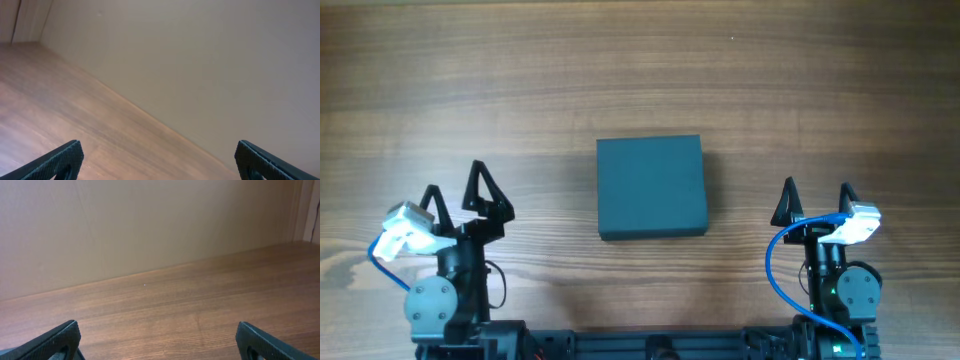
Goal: Pack container
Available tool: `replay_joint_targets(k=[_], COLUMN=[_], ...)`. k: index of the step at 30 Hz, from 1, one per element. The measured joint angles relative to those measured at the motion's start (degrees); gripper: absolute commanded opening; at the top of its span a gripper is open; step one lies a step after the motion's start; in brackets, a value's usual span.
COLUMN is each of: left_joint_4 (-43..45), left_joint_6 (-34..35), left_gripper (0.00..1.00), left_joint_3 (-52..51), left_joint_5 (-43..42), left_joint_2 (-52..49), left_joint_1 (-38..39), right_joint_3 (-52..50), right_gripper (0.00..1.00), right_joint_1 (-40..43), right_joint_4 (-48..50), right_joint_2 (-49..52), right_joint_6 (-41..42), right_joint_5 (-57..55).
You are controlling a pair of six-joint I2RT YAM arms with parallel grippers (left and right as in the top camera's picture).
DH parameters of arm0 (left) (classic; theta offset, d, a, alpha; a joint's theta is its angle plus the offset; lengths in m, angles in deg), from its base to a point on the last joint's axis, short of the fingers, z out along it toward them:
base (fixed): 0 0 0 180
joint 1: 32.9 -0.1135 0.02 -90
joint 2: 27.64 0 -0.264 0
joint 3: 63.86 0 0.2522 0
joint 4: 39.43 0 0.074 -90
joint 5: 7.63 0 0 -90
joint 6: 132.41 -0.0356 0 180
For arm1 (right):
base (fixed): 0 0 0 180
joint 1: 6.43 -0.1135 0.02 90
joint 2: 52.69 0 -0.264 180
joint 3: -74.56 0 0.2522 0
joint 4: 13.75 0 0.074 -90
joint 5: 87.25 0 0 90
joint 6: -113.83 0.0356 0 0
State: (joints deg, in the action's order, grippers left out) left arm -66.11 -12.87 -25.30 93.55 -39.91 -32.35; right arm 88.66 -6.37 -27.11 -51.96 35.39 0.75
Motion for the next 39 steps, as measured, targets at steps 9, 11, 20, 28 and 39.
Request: replay_joint_targets(k=[9,11,20,28,39], left_joint_4=[-0.1,-0.1,-0.1,0.0,-1.6], left_joint_6=[0.2,0.4,0.8,0.8,-12.5], left_gripper=[1.0,1.0,1.0,1.0,1.0], left_joint_3=[-9.0,-11.0,-16.9,-19.5,-19.5], left_joint_5=[-1.1,-2.0,-3.2,-3.7,-4.5], left_joint_2=[5.2,6.3,9.0,11.4,11.4], left_joint_1=[0.0,0.0,0.0,0.0,0.0], right_joint_3=[0.0,0.0,0.0,0.0,0.0], right_gripper=[1.0,1.0,1.0,1.0,1.0], right_joint_1=[0.0,0.0,0.0,0.0,0.0], right_joint_4=[0.0,0.0,0.0,0.0,0.0], right_joint_2=[0.0,0.0,0.0,0.0,0.0], right_joint_6=[0.0,0.0,0.0,0.0,0.0], right_joint_5=[0.0,0.0,0.0,0.0,0.0])
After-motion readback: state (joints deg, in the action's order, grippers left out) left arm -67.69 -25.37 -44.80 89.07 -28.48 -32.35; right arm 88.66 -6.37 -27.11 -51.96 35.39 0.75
